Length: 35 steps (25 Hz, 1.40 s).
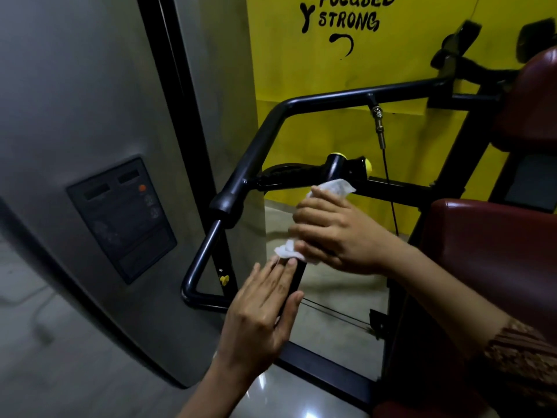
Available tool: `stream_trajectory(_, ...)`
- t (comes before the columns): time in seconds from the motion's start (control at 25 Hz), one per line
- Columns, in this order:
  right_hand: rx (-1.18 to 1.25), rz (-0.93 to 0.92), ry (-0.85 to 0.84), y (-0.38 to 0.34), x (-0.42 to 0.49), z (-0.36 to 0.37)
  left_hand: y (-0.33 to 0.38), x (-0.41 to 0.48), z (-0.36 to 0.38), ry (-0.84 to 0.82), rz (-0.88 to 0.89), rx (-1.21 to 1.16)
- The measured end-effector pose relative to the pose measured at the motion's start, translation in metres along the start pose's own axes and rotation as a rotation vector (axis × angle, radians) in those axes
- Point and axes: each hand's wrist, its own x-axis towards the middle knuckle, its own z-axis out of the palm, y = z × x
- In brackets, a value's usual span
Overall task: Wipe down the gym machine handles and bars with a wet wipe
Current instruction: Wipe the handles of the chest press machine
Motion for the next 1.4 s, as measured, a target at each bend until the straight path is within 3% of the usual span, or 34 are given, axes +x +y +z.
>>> stream_trajectory(0.16, -0.004, 0.245, 0.032, 0.027, 0.018, -0.014, -0.001, -0.002, -0.001, -0.003, -0.021, -0.017)
stream_trajectory(0.32, -0.052, 0.037, -0.042, 0.001, 0.01, -0.005, -0.001, 0.001, -0.003, 0.004, -0.017, -0.033)
stream_trajectory(0.4, -0.046, 0.068, -0.011, 0.01, 0.013, -0.006, -0.004, 0.012, -0.007, 0.019, -0.025, -0.036)
stream_trajectory(0.52, 0.05, 0.327, 0.179, 0.025, 0.014, 0.003, -0.008, 0.043, -0.008, 0.029, -0.077, -0.089)
stream_trajectory(0.6, 0.31, 0.523, 0.311, 0.012, 0.01, 0.011, -0.01, 0.064, -0.004, -0.007, -0.104, -0.13)
stream_trajectory(0.72, 0.569, 0.578, 0.466, -0.011, -0.003, 0.019, -0.015, 0.086, 0.007, -0.061, -0.088, -0.192)
stream_trajectory(0.84, 0.497, 0.532, 0.613, -0.008, -0.023, 0.013, -0.021, 0.097, 0.012, 0.007, -0.018, -0.219)
stream_trajectory(0.96, 0.436, 0.652, 0.805, 0.016, -0.031, -0.013, -0.034, 0.113, 0.016, 0.035, -0.058, -0.284)
stream_trajectory(1.04, 0.411, 0.686, 0.845, 0.038, -0.023, -0.031, -0.05, 0.131, 0.023, 0.013, -0.076, -0.292)
stream_trajectory(1.12, 0.355, 0.697, 0.772, 0.064, -0.005, -0.04, -0.07, 0.152, 0.035, -0.036, -0.072, -0.276)
stream_trajectory(1.2, 0.434, 0.688, 0.581, 0.097, 0.018, -0.044, -0.091, 0.17, 0.049, -0.118, -0.062, -0.254)
stream_trajectory(1.32, 0.661, 0.671, -0.058, 0.139, 0.052, -0.04, -0.114, 0.178, 0.066, -0.282, -0.065, -0.191)
stream_trajectory(1.4, 0.669, 0.591, -0.46, 0.154, 0.075, -0.021, -0.125, 0.179, 0.069, -0.362, -0.12, -0.255)
